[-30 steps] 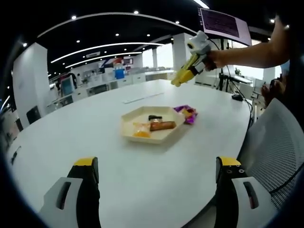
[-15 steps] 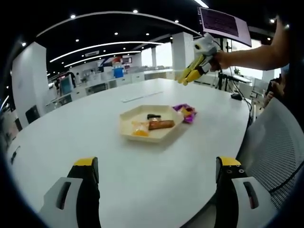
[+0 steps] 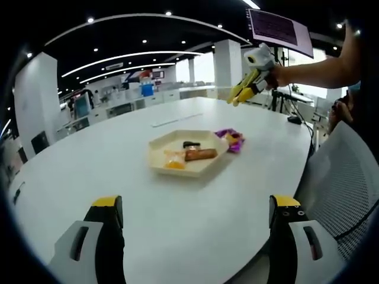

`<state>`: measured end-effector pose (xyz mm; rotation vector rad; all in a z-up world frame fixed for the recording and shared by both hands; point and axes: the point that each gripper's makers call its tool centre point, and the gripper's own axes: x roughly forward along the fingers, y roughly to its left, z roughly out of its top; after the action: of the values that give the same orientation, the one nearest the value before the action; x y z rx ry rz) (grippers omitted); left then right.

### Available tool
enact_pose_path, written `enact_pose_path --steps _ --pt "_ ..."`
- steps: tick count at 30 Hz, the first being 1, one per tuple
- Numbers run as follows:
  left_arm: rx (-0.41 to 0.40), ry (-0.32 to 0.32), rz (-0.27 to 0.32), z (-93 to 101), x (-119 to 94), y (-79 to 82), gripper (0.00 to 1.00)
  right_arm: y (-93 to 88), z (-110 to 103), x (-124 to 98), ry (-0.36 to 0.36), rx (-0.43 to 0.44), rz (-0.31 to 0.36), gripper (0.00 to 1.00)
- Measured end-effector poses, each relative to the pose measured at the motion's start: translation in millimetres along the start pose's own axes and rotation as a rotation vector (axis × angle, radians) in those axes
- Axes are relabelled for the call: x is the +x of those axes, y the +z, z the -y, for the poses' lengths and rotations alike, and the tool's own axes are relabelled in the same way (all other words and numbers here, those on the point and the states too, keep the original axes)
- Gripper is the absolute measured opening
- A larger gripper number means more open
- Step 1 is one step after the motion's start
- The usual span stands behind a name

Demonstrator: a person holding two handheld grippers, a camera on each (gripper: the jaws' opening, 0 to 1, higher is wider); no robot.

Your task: Place the target food into the container with the food tongs after gripping and lifting it, then release it inside without dropping or visibly crushing the food.

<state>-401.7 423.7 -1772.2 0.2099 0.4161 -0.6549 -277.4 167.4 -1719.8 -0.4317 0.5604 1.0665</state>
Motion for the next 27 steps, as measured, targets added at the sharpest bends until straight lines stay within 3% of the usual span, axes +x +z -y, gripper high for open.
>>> enact_pose_path --steps 15,27 --pt "-0.004 0.006 -0.003 -1.1 -0.2 -0.5 1.0 -3.5 -0.2 10.1 0.0 -0.009 -0.021 0.28" --pt "0.001 0.009 -0.015 -1.4 -0.1 -2.5 1.0 -12.6 -12.6 35.6 0.042 -0.028 -0.044 0.28"
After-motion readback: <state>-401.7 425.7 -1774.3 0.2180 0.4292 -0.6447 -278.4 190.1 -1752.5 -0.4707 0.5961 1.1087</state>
